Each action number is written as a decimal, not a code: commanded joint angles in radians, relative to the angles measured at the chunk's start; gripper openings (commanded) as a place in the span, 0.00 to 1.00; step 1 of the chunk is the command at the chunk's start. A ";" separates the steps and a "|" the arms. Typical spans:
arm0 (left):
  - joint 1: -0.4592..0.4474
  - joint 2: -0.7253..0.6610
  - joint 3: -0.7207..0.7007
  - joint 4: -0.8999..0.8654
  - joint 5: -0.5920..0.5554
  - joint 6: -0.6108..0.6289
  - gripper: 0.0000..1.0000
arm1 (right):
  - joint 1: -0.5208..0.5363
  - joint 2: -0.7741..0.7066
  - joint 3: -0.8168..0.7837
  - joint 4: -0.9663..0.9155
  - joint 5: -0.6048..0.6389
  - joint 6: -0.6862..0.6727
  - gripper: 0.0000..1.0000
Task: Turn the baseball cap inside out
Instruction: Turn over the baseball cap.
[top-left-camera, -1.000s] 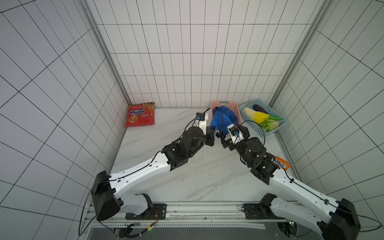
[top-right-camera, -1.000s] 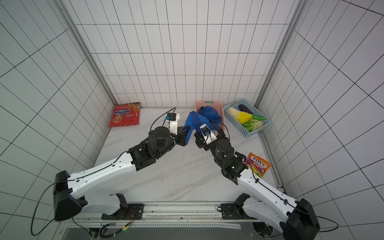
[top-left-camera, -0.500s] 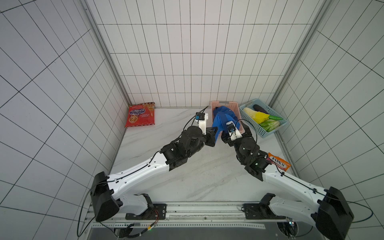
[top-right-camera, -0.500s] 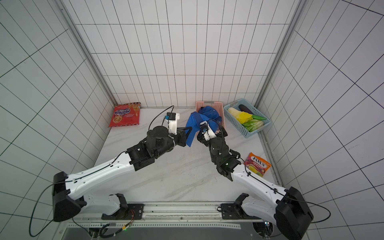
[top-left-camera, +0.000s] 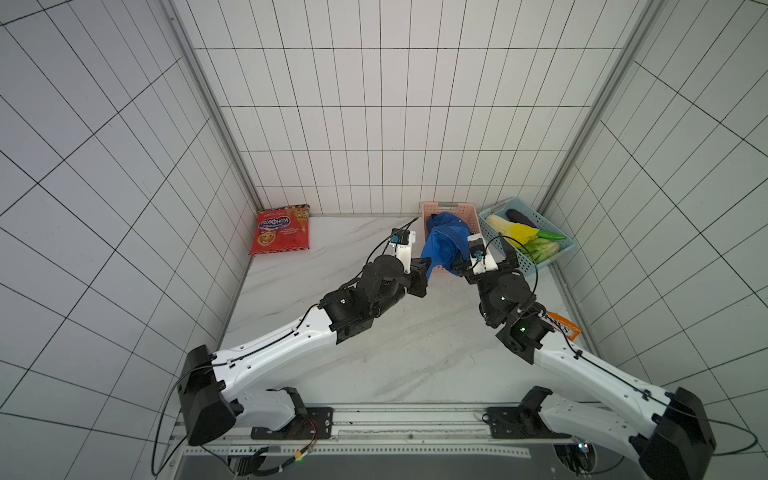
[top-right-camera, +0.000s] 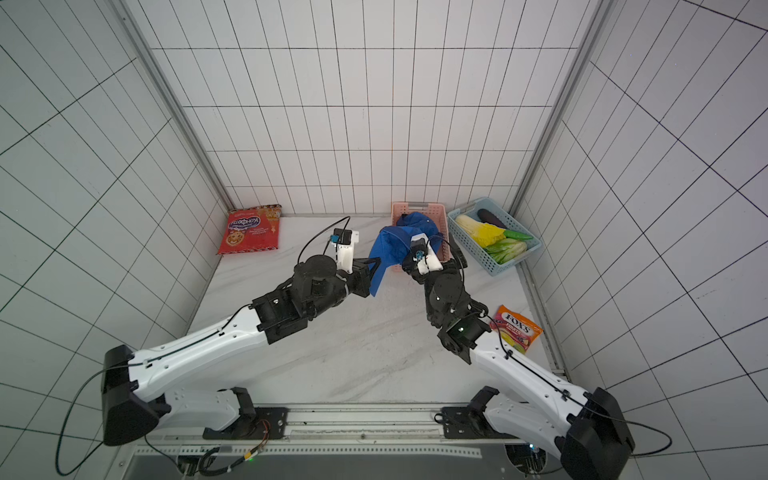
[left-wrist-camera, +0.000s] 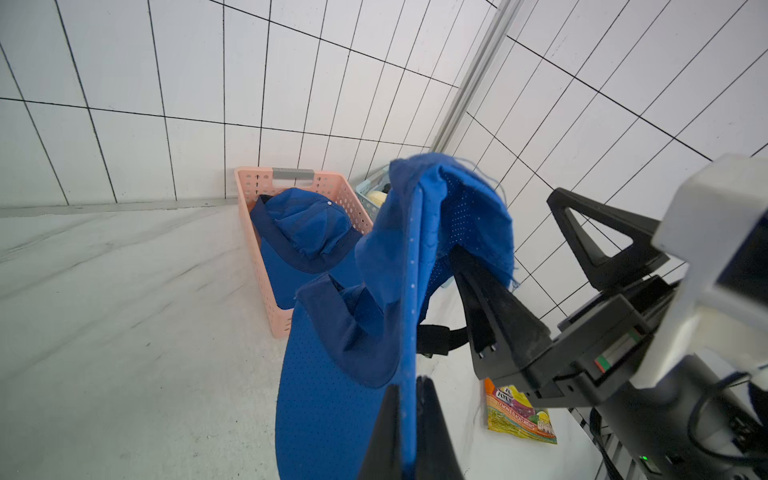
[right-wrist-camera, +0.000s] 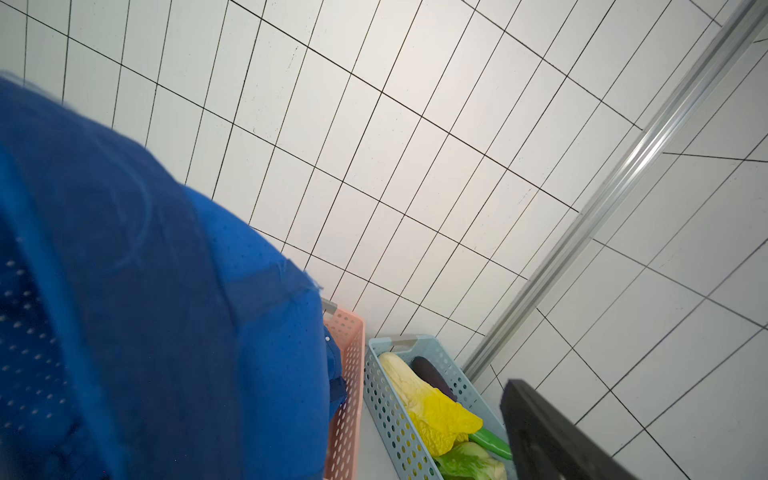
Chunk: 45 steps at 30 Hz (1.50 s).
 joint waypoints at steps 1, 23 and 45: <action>-0.004 -0.008 -0.012 0.011 0.071 0.035 0.00 | 0.004 0.029 0.042 0.053 0.017 -0.030 0.99; -0.006 -0.005 -0.026 -0.046 0.020 0.083 0.00 | 0.011 0.010 0.149 -0.261 -0.230 -0.017 0.82; -0.006 -0.002 -0.026 -0.083 0.026 0.108 0.00 | 0.013 0.033 0.283 -0.551 -0.391 0.035 0.09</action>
